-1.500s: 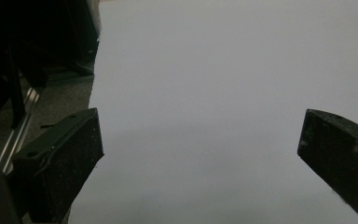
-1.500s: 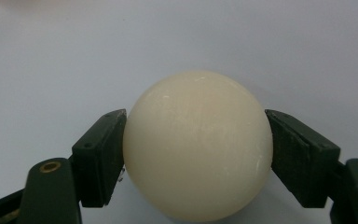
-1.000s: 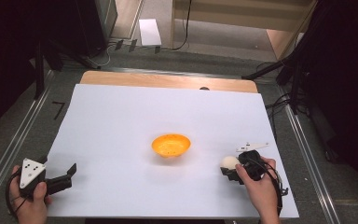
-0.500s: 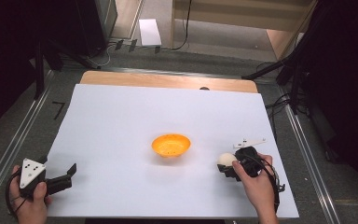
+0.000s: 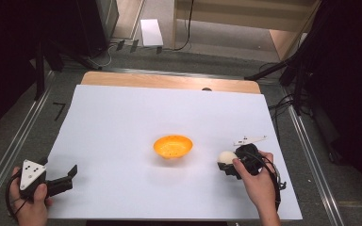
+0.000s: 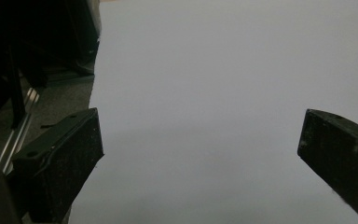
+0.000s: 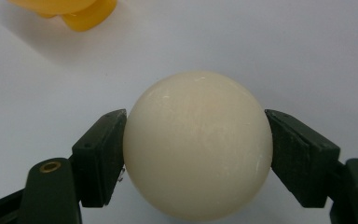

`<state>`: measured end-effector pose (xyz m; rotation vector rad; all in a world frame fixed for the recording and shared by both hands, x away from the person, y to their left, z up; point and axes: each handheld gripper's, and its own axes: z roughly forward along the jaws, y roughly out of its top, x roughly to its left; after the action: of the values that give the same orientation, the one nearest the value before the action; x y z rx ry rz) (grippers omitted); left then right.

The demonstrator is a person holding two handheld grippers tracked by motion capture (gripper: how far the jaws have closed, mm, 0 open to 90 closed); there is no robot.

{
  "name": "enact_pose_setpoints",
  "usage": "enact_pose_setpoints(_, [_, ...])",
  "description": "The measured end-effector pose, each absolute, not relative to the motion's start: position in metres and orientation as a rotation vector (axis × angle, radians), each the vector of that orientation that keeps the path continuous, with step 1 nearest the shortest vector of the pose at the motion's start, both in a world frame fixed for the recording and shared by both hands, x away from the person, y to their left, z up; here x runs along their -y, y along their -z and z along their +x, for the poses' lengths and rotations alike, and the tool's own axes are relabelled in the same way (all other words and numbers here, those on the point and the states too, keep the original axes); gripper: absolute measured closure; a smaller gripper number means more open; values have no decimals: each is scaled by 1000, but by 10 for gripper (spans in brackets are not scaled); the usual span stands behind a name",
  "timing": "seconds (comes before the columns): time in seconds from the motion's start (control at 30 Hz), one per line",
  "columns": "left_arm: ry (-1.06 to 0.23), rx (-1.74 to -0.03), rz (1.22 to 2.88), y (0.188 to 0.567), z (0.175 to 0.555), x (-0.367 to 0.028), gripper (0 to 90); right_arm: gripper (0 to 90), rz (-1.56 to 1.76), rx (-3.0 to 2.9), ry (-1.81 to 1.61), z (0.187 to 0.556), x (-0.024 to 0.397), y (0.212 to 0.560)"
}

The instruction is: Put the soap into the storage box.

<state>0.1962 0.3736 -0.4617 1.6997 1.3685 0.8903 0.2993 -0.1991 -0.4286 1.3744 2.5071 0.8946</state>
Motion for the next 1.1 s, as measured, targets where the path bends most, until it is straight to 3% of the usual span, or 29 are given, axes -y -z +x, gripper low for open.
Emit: enact_pose_setpoints(1.1, [-887,-1367,1696,462,196,-374,0,250,1315,-2539,-918,315,174,415])
